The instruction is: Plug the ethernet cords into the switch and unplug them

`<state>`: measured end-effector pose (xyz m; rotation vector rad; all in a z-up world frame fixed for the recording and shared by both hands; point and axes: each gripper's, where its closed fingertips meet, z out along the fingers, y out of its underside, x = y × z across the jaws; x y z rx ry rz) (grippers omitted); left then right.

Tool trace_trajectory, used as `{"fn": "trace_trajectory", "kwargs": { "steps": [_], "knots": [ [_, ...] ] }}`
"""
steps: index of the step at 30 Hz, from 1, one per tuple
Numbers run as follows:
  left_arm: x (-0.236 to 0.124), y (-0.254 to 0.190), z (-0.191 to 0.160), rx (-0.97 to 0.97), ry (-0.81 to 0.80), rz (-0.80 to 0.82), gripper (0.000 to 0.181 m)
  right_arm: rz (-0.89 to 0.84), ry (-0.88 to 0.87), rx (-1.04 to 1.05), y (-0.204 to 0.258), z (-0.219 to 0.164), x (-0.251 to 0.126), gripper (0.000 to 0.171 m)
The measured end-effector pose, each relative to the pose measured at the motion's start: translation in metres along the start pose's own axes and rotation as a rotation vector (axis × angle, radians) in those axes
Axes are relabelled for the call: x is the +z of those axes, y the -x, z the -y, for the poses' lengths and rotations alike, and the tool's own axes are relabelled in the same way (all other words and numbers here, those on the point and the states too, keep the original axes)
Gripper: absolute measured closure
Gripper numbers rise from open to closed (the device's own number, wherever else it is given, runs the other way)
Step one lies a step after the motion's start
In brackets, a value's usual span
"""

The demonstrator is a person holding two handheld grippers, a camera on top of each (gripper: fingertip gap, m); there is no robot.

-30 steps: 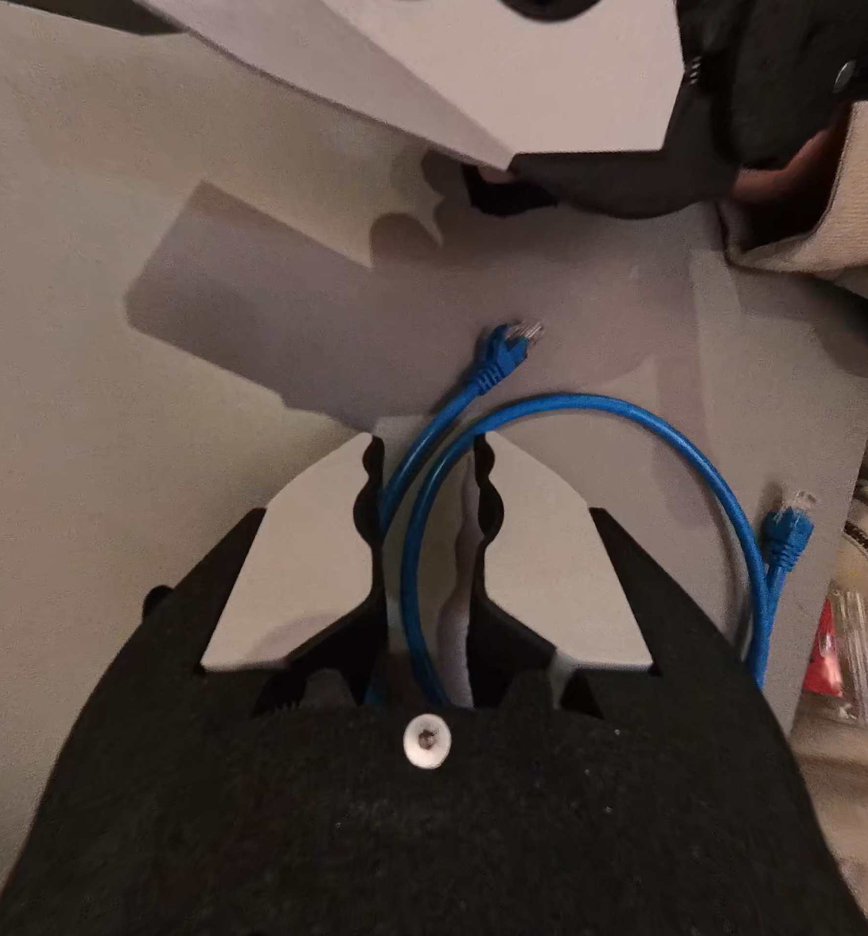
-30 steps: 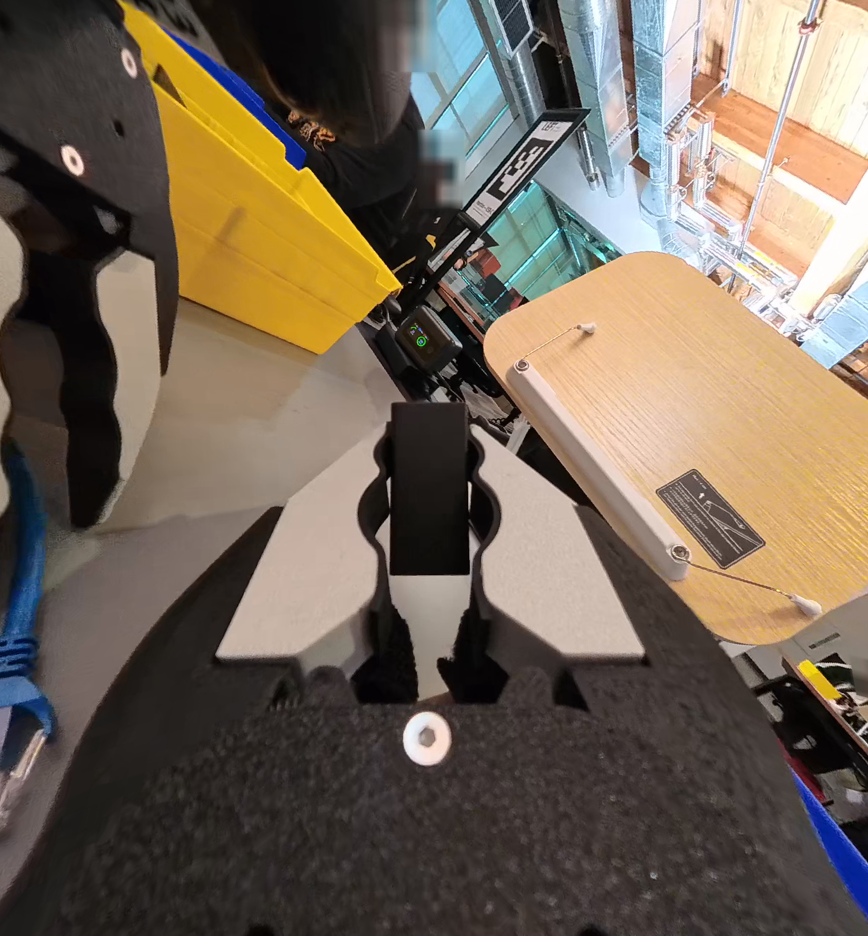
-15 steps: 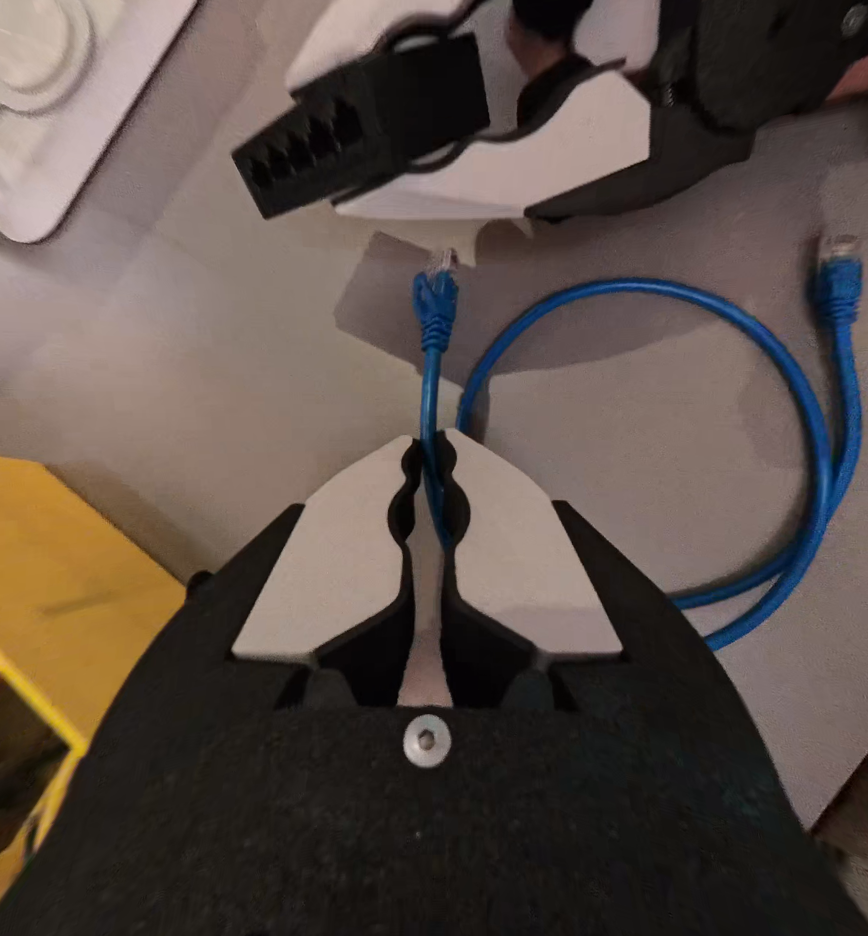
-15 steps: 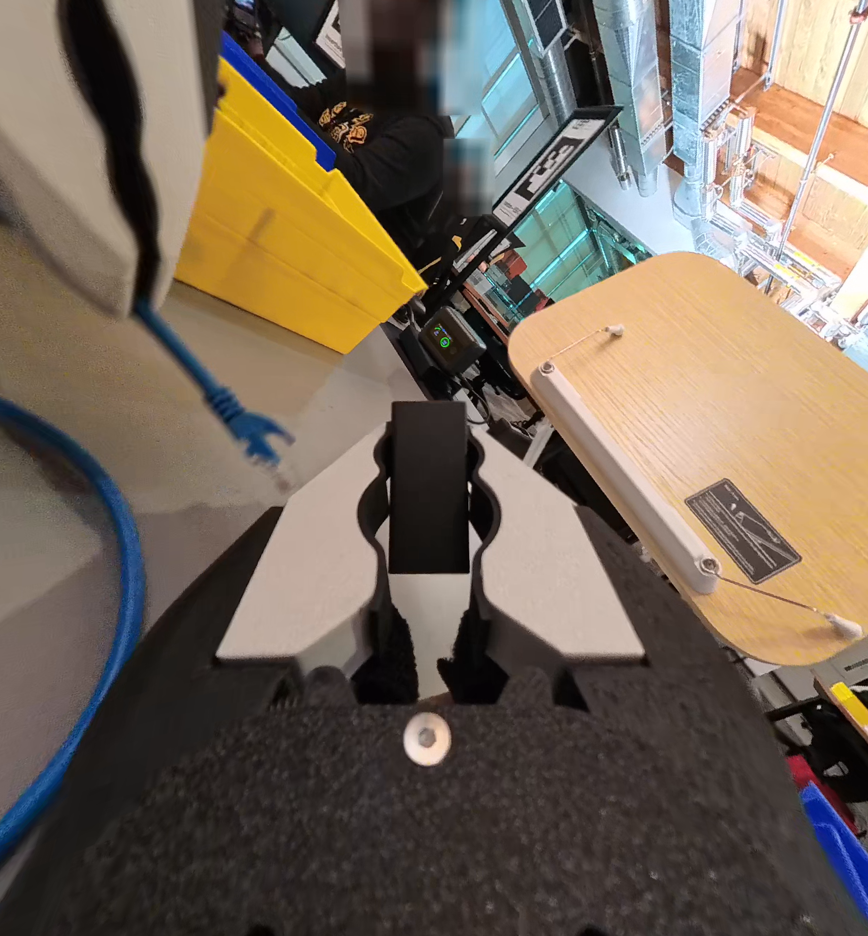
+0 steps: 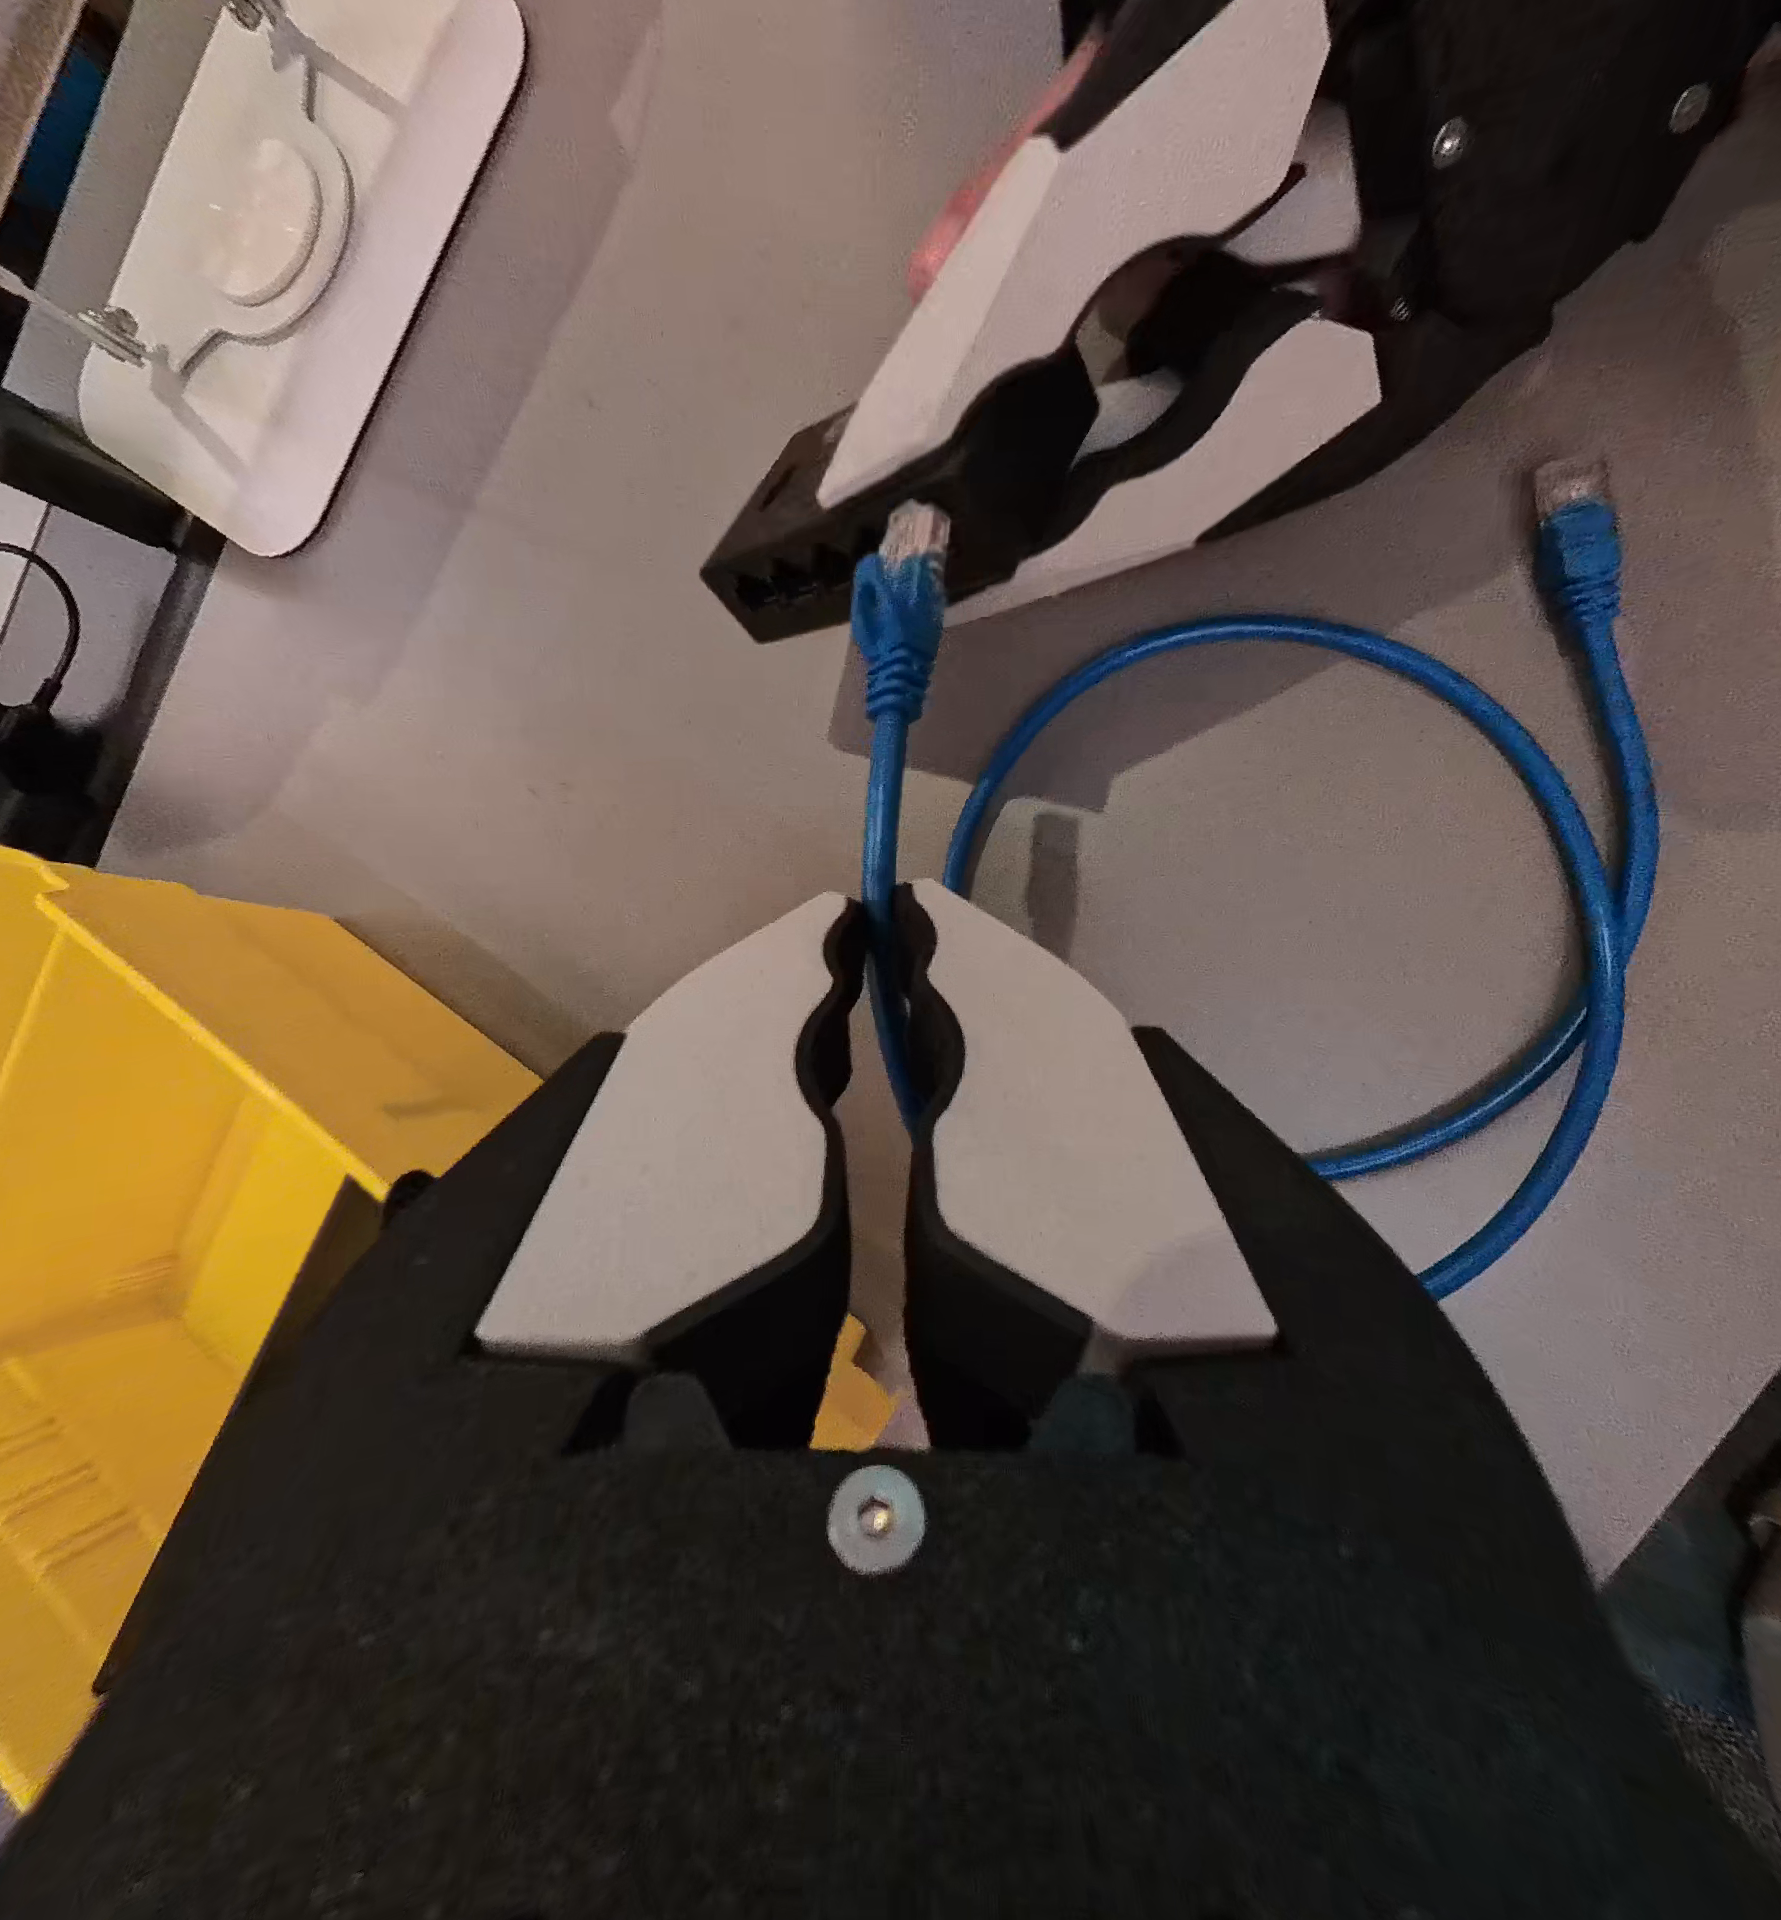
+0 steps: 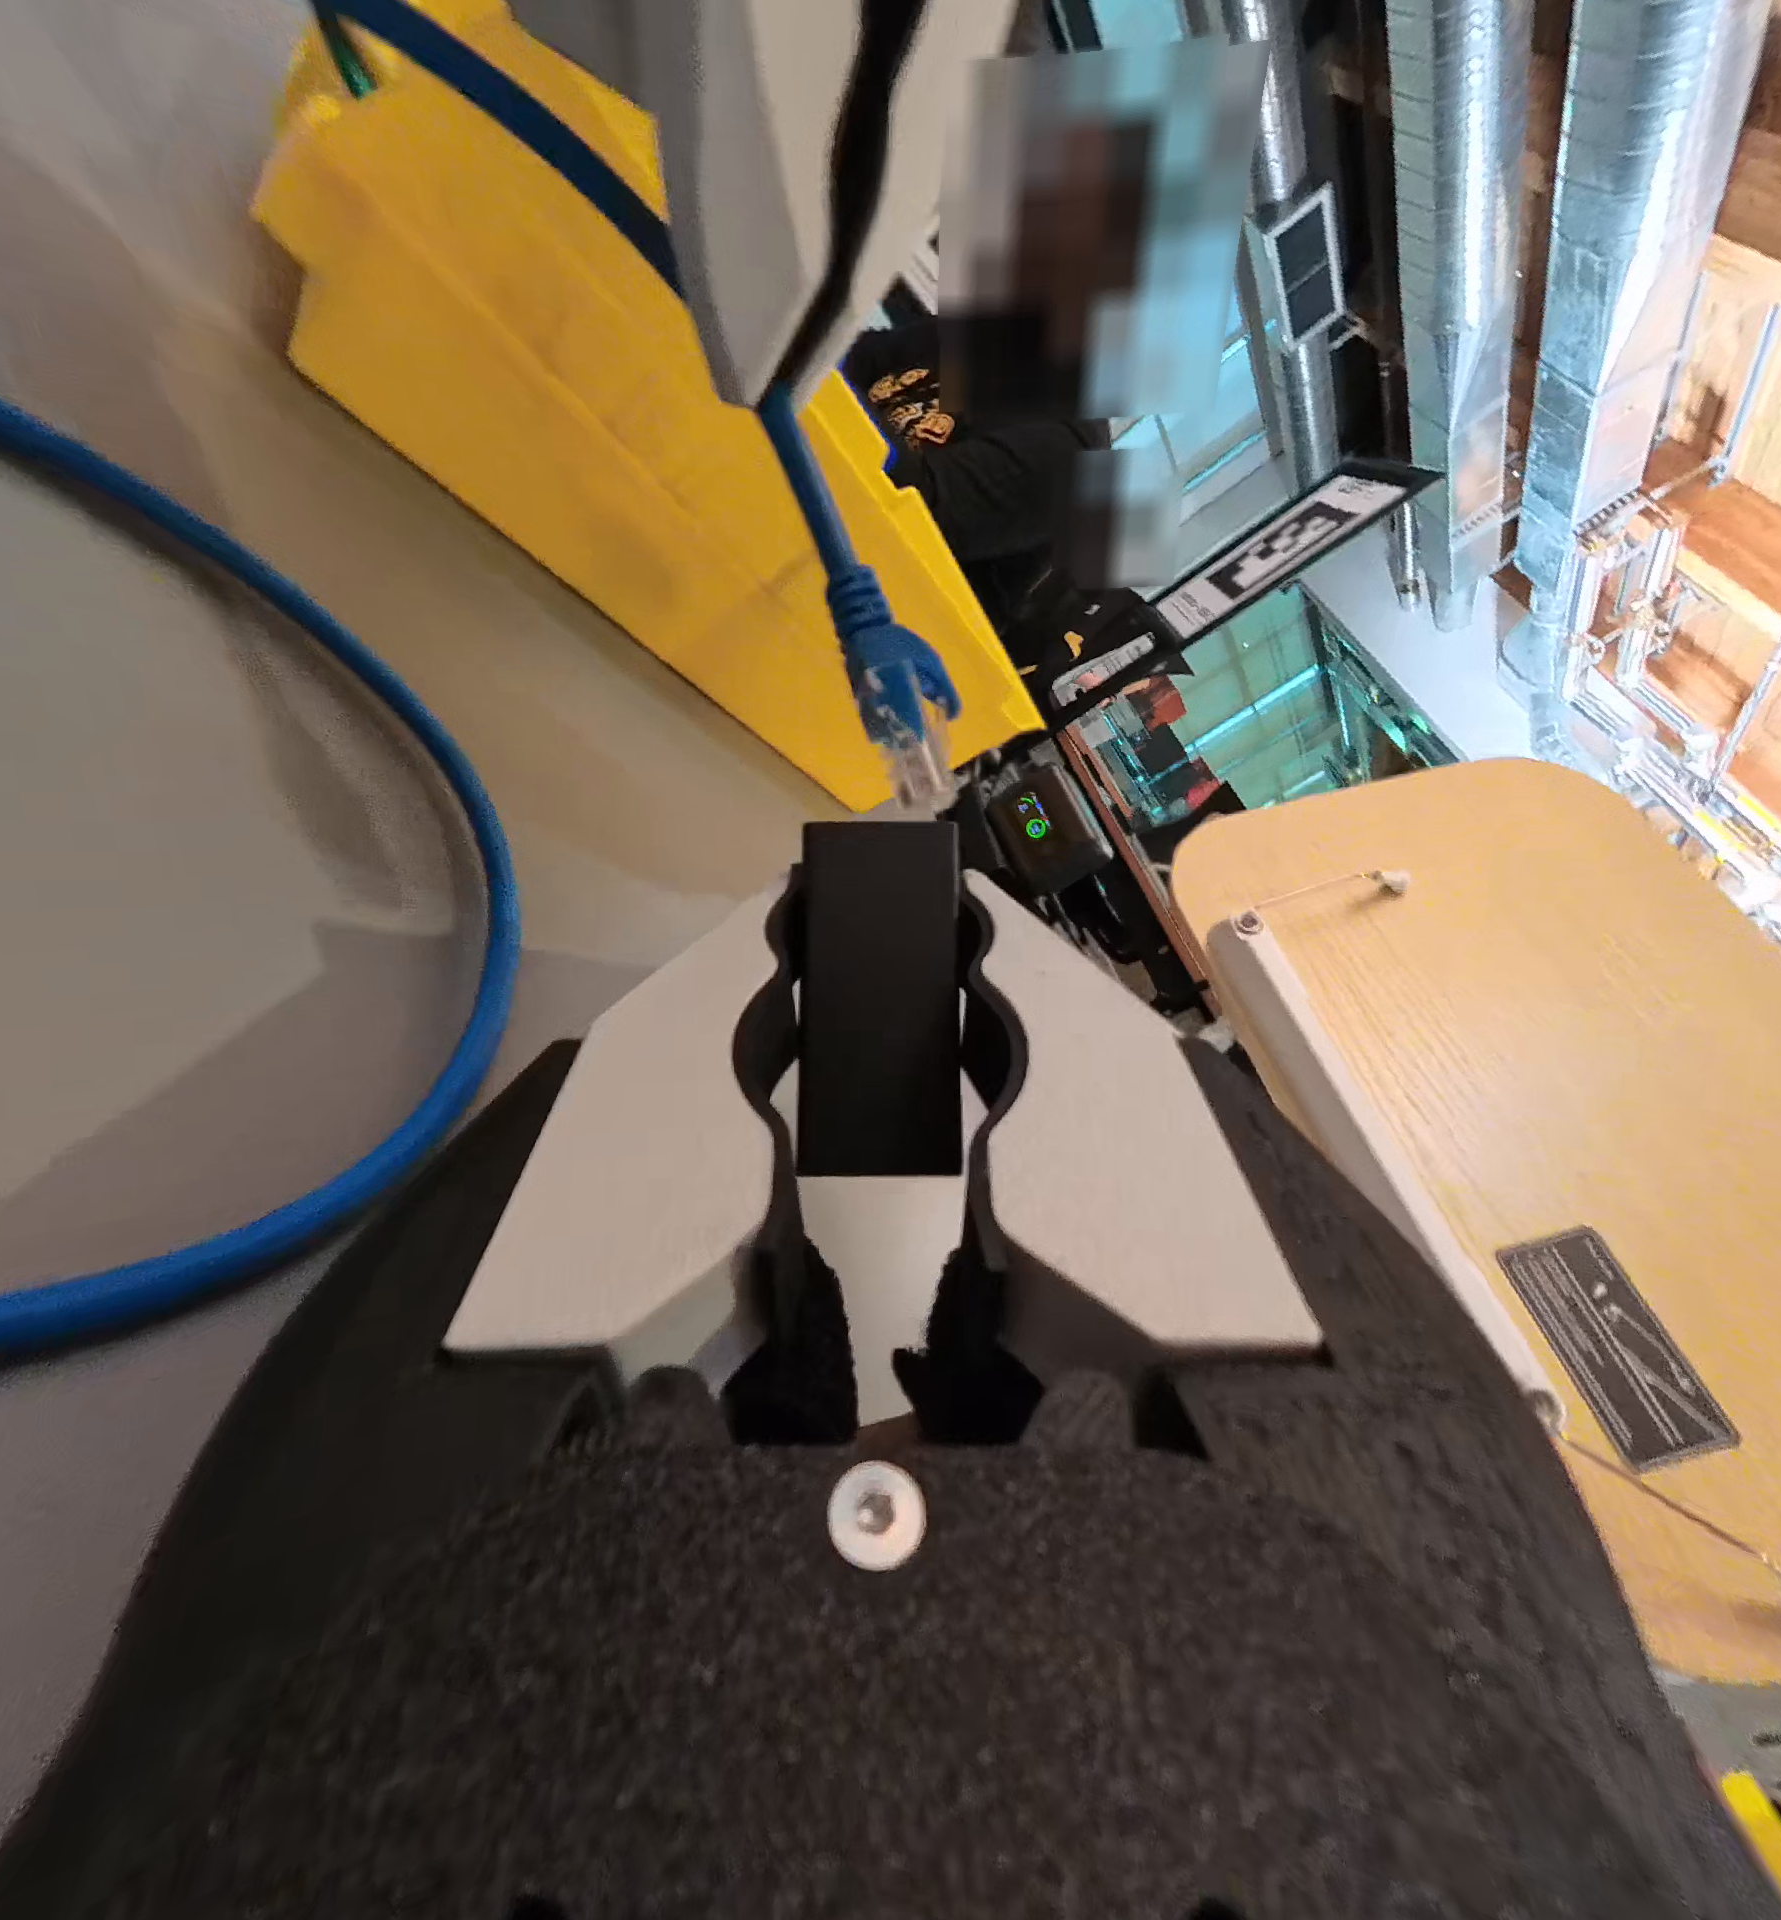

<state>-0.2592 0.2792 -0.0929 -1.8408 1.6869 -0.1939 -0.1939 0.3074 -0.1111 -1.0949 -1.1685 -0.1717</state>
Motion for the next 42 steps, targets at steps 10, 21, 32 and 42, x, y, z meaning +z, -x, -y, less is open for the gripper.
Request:
{"fn": "trace_trajectory", "kwargs": {
  "steps": [10,21,32,42],
  "knots": [
    [0.010,-0.008,-0.013,0.031,0.065,-0.037,0.176,0.022,0.013,-0.078,0.011,0.000,0.002,0.145],
    [0.023,-0.010,-0.034,-0.109,0.183,-0.055,0.176,0.031,0.171,0.028,0.012,-0.021,-0.002,0.145],
    [0.021,-0.015,0.023,-0.554,-0.224,-0.337,0.089,0.002,-0.152,0.331,-0.021,0.055,-0.022,0.145],
    [0.023,-0.038,0.044,-0.722,-0.320,-0.606,0.082,0.045,-0.116,0.191,-0.001,0.073,-0.016,0.145]
  ]
}}
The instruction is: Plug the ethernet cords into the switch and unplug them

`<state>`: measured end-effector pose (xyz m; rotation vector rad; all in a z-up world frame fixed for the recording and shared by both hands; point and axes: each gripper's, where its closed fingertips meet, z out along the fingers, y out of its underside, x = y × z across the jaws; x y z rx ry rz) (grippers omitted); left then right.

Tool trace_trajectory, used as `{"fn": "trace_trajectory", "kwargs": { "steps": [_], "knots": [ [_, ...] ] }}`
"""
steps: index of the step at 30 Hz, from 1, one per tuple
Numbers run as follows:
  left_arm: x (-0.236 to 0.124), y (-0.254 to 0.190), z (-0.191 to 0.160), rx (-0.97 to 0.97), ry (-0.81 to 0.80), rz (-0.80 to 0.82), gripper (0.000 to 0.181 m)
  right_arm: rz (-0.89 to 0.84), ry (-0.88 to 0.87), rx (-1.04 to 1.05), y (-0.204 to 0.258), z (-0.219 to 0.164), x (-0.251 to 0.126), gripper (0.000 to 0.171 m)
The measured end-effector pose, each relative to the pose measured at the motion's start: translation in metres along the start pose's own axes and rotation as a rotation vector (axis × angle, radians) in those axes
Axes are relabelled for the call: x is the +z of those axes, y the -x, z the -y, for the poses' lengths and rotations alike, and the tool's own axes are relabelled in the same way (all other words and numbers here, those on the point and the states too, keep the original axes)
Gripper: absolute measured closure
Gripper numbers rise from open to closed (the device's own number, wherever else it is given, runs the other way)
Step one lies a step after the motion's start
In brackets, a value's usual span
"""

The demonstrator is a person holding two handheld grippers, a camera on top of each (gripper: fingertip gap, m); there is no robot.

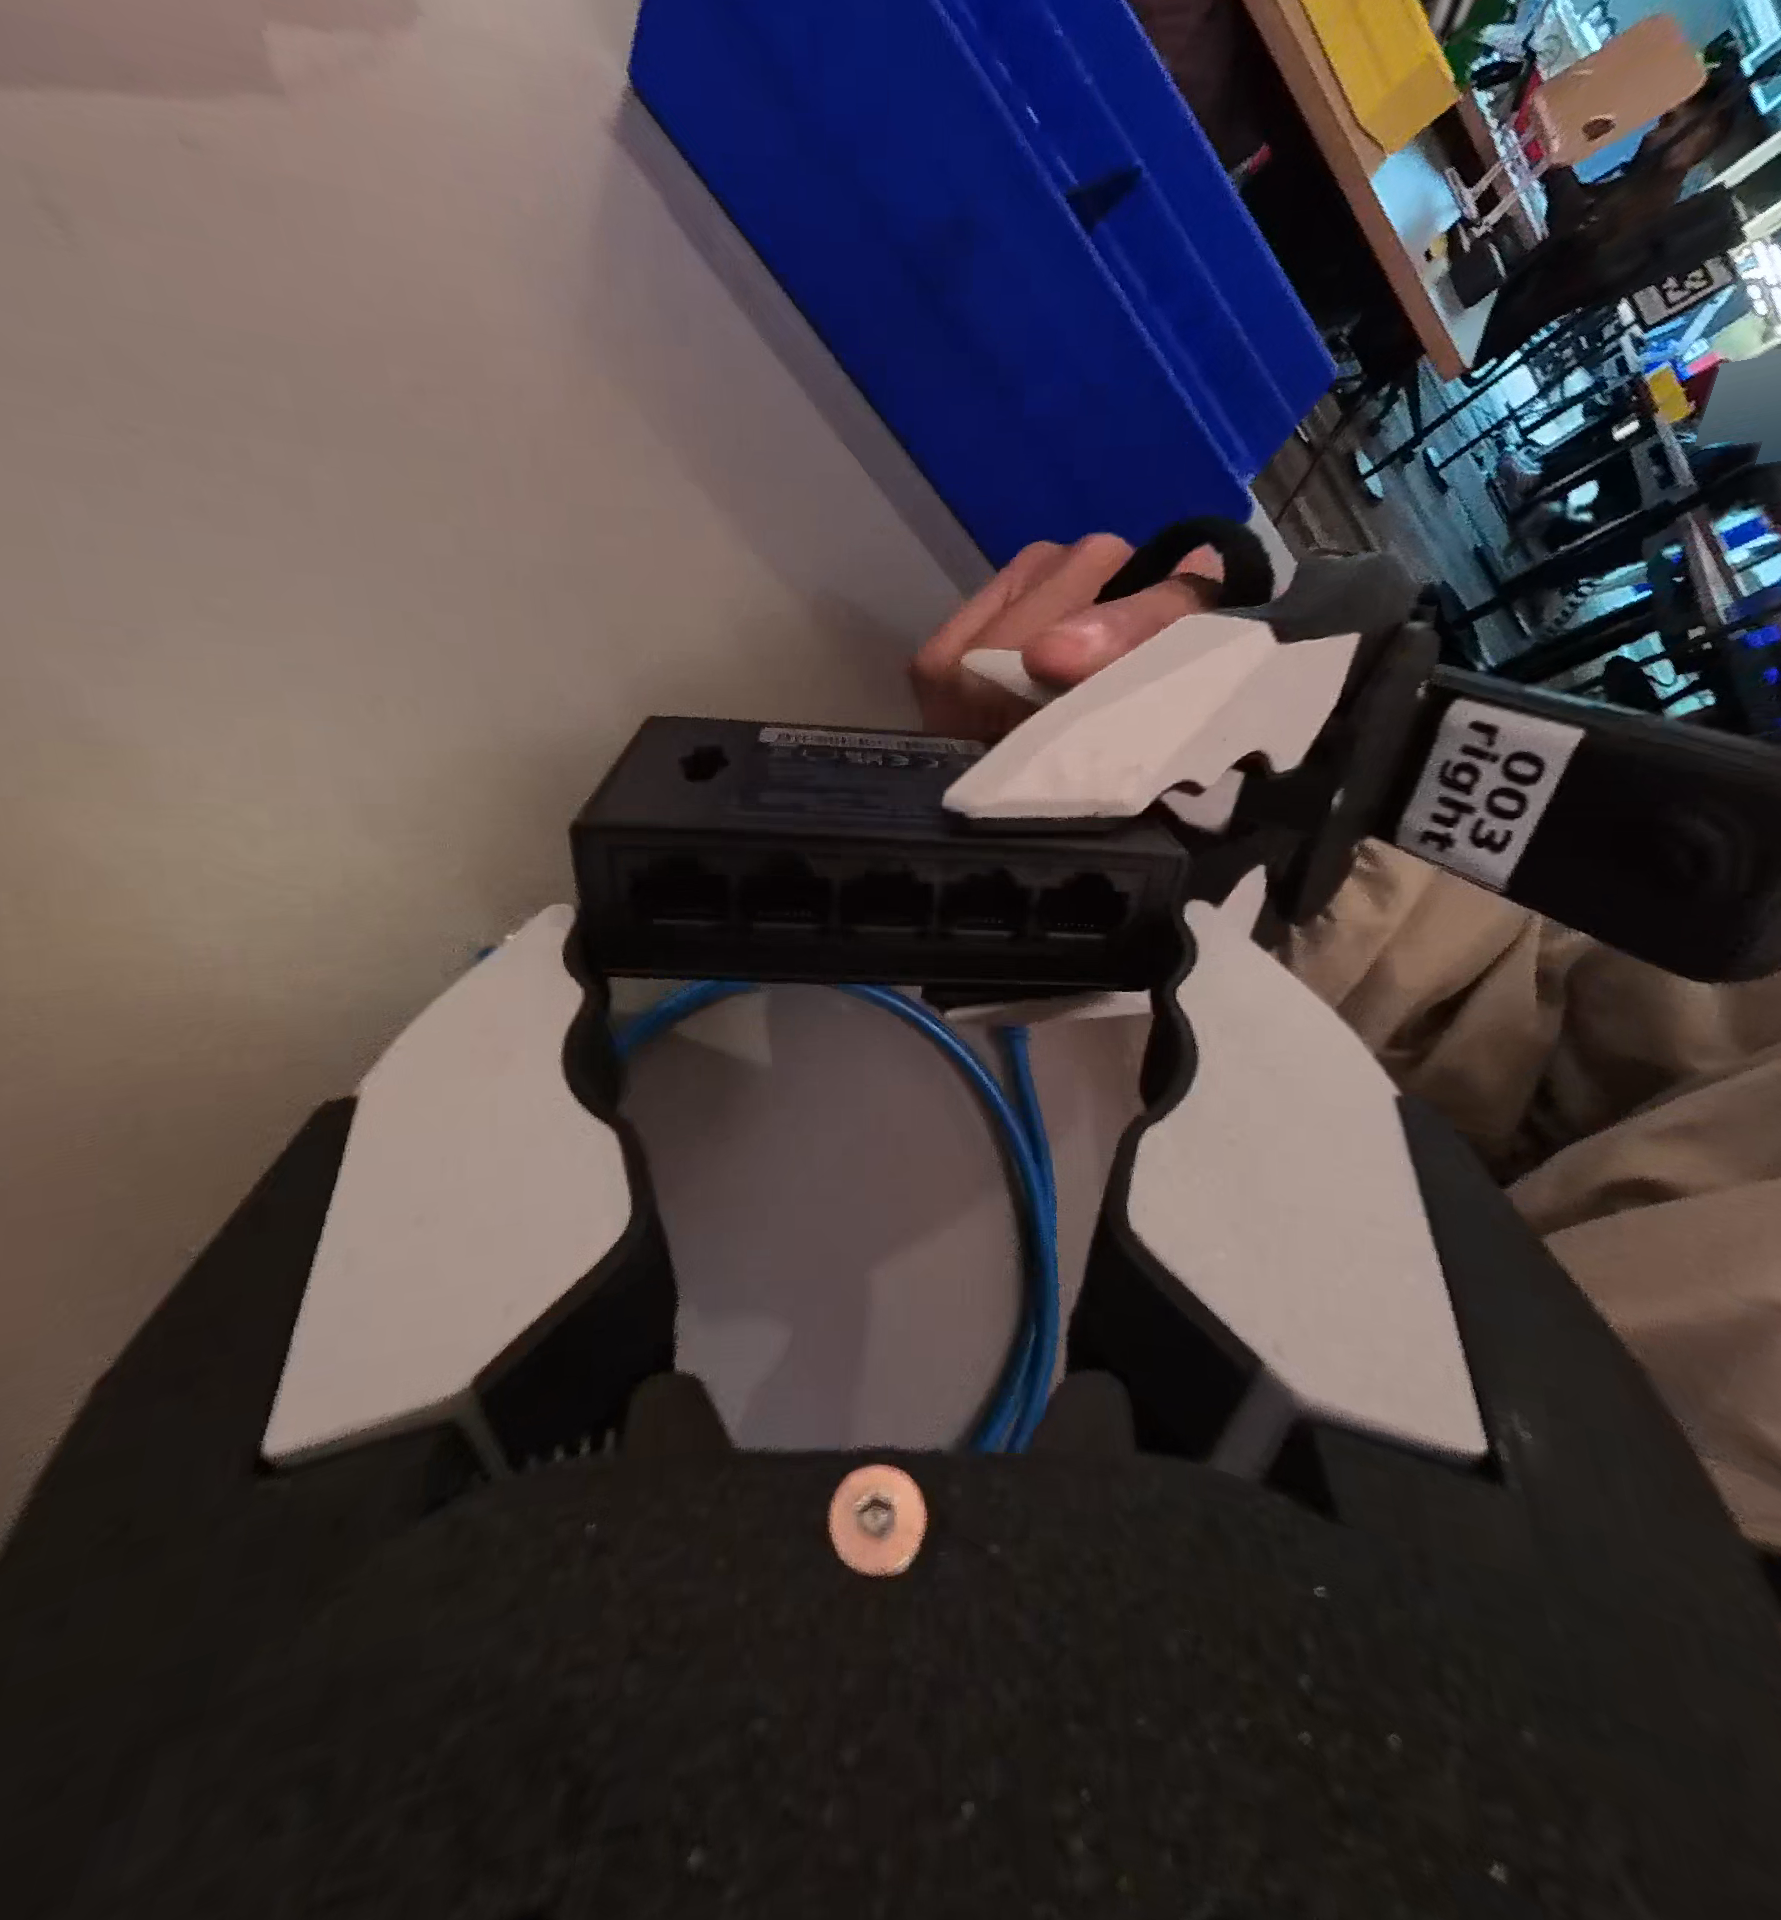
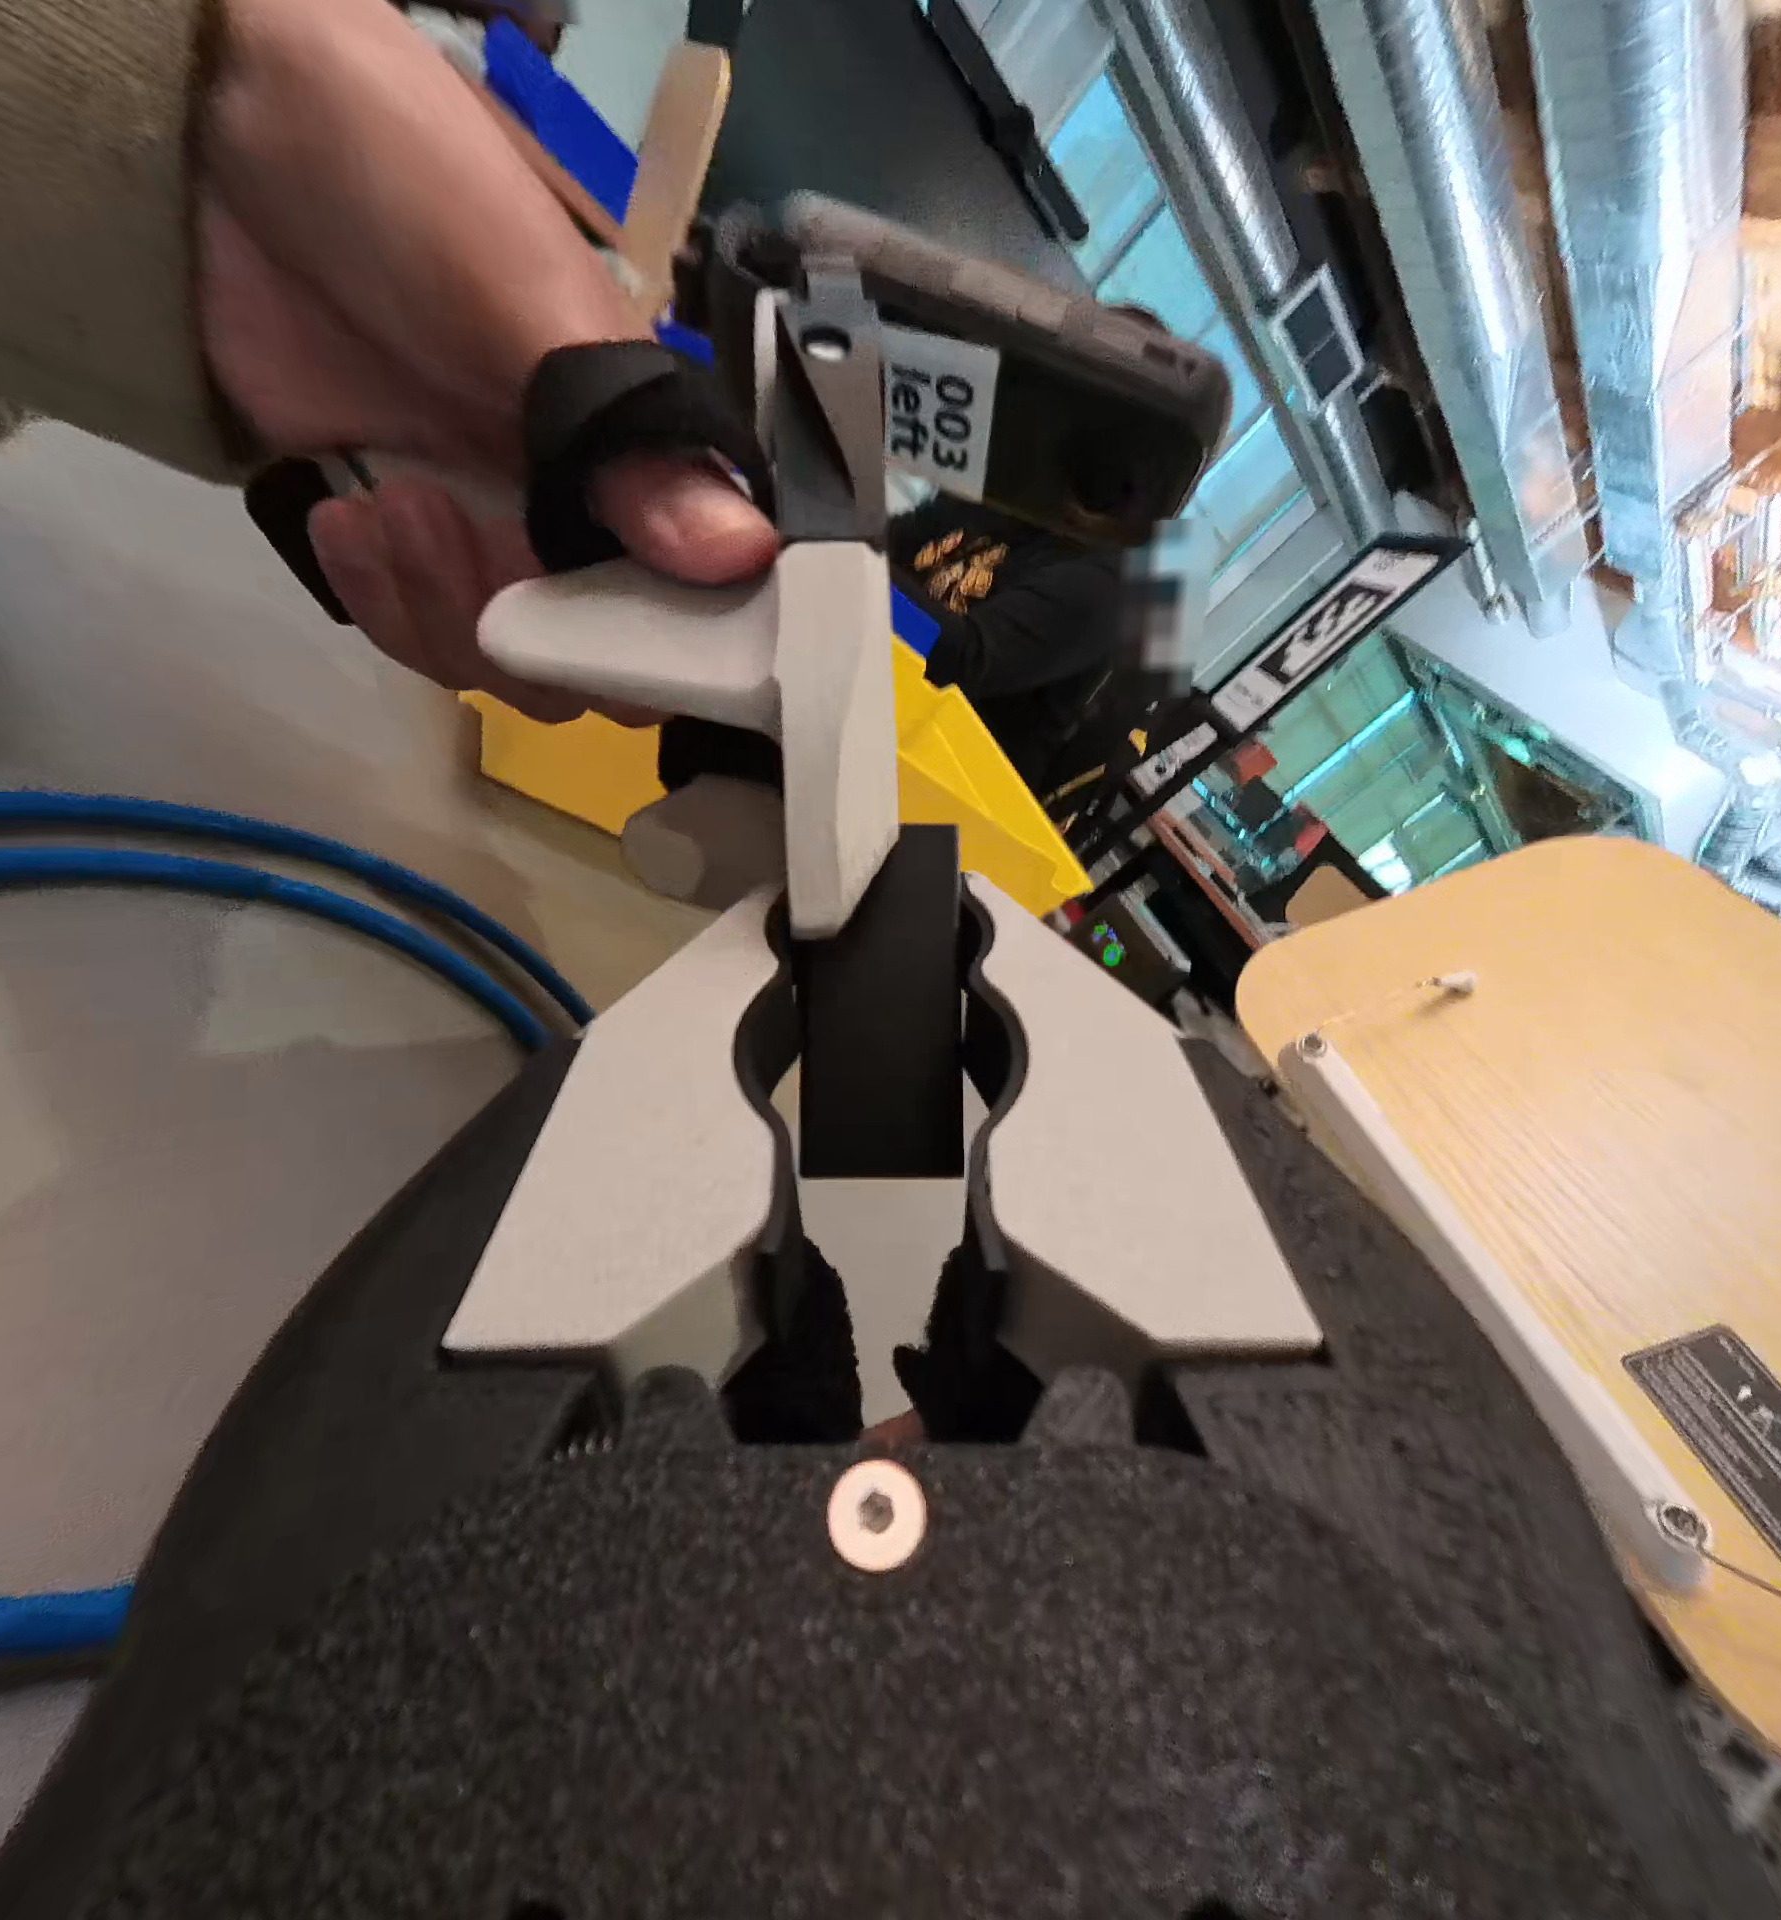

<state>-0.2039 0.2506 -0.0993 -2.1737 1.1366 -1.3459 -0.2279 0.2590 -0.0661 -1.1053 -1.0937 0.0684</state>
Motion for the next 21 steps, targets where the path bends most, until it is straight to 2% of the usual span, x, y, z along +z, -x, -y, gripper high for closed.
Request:
{"fn": "trace_trajectory", "kwargs": {
  "steps": [2,5,7,9,13,16,19,21],
  "knots": [
    [0.002,0.008,0.003,0.018,-0.030,0.081,0.082,0.018,0.066,-0.010,-0.001,-0.010,0.002,0.145],
    [0.001,0.025,0.009,0.059,-0.069,0.268,0.082,0.041,0.255,-0.016,-0.003,-0.036,0.005,0.142],
    [-0.002,0.033,0.010,0.104,-0.066,0.395,0.082,0.013,0.364,-0.002,-0.007,-0.050,0.006,0.126],
    [-0.001,0.033,0.010,0.128,-0.071,0.456,0.082,0.003,0.420,-0.003,-0.006,-0.057,0.008,0.123],
    [0.005,0.033,0.008,0.106,-0.091,0.523,0.082,-0.023,0.484,-0.021,-0.003,-0.066,0.012,0.144],
    [0.007,0.034,0.007,0.097,-0.110,0.543,0.082,-0.044,0.471,-0.055,-0.004,-0.068,0.013,0.145],
    [0.006,0.021,0.015,0.105,-0.189,0.442,0.090,-0.090,0.454,-0.127,-0.015,-0.077,0.007,0.144],
    [0.007,0.014,0.014,0.099,-0.165,0.357,0.100,-0.075,0.396,-0.096,-0.017,-0.081,0.002,0.144]
  ]
}}
